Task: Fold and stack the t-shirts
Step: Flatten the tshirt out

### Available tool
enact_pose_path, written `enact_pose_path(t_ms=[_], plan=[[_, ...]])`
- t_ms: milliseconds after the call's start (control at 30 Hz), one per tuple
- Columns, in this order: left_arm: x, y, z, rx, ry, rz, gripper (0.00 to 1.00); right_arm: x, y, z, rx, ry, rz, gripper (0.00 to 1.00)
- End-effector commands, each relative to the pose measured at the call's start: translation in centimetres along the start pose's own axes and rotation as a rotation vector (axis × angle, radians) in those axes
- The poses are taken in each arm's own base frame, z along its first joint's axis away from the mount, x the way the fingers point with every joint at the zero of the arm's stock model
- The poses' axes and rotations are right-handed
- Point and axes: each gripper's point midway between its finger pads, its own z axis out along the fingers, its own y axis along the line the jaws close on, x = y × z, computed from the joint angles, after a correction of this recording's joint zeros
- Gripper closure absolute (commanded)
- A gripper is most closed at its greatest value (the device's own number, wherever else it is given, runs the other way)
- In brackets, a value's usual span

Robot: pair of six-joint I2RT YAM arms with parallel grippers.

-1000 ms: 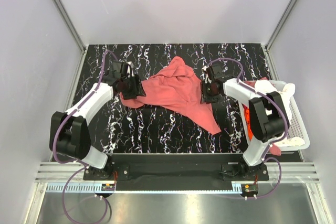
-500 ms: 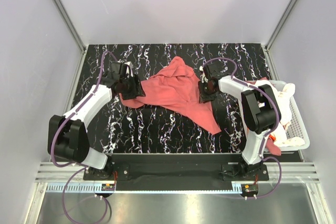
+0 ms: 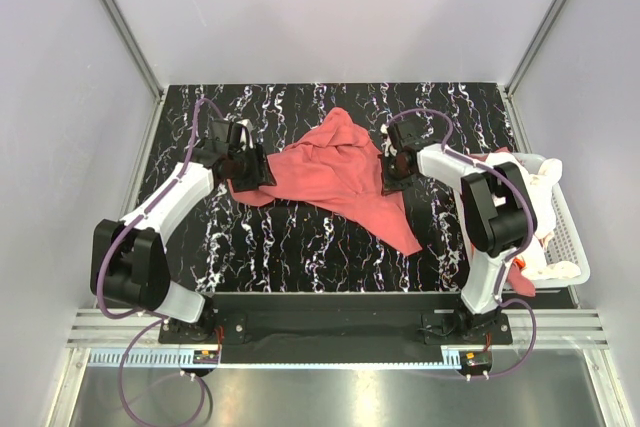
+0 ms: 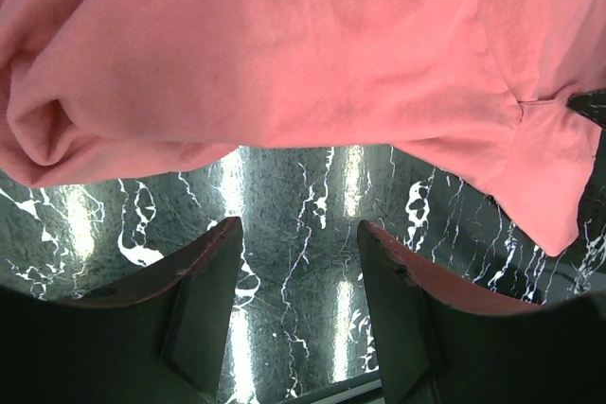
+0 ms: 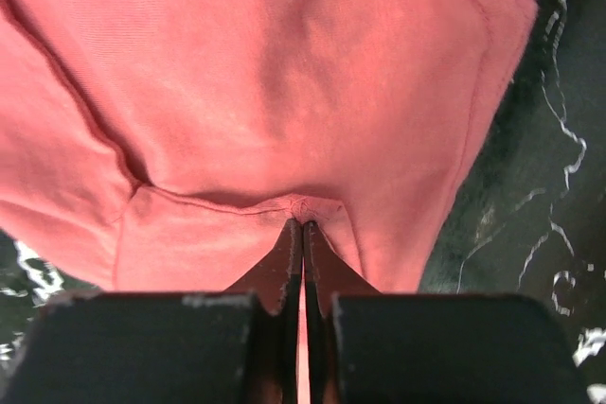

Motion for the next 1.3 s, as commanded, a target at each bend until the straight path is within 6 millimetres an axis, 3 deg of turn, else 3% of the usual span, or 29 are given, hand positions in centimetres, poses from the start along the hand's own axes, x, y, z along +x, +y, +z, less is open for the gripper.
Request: enact_pose_path(t_ms=[0,133,333,433,567,667,833,867,900,1033,1100,1133,1200,1233,1267], plan=[[-1.5,-0.1,-0.8,-0.005,-0.079,0.029,0.43,-3.0,1.3,-4.2,-0.01,-0.126,0.072,1.0],[-1.7,-0.1,-0.8,-0.012,-0.083,0.015,0.43,-2.0,3.8,-6.1,-0.03,-0.151,0.095,1.0],[-1.6,0.5,-0.7,-0.038,-0.082,0.014,0.43,1.2,7.9,-8.5,-0.069,-0.171,0.138,1.0],[-1.4,0.7,-0.7,-0.048,-0.079,0.014,0.43,3.7,9.5,-8.7,-0.1,-0.153,0.137,1.0],[-1.4,0.9,-0.9,-0.061,-0.084,0.016,0.43,9.4,14.0,-8.5,-0.162,-0.101,0.067,1.0],[-1.3,0.9,-1.1,-0.058,-0.084,0.013,0.42,12.3,15.4,-7.9,-0.144,-0.066,0.047,1.0],[-0.8,0.7,-1.1,-0.04,-0.07,0.013,0.42,16.5,18.0,-7.8,-0.146,-0.027,0.028,0.92],[-0.7,0.7,-1.1,-0.038,-0.069,0.015,0.42,16.4,18.6,-8.0,-0.15,-0.042,0.031,0.87],[-0.7,0.6,-1.2,-0.033,-0.068,0.018,0.42,17.2,19.2,-8.1,-0.151,-0.037,0.018,0.76],[-0.6,-0.3,-1.5,-0.004,-0.066,0.06,0.42,16.9,18.7,-9.3,-0.086,-0.076,0.133,0.67],[-0.3,-1.2,-1.7,0.026,-0.059,0.076,0.41,15.3,17.6,-10.8,-0.031,-0.153,0.217,0.65],[-0.3,-1.7,-1.8,0.037,-0.058,0.082,0.41,15.6,15.9,-11.4,0.047,-0.155,0.311,0.64],[0.3,-3.2,-1.6,0.071,-0.039,0.114,0.41,14.4,13.9,-13.0,0.109,-0.241,0.439,0.65],[0.4,-3.8,-1.6,0.084,-0.035,0.124,0.41,15.0,11.8,-13.5,0.194,-0.255,0.57,0.65],[0.6,-4.3,-1.5,0.094,-0.028,0.132,0.41,15.3,10.9,-14.3,0.21,-0.262,0.639,0.66]])
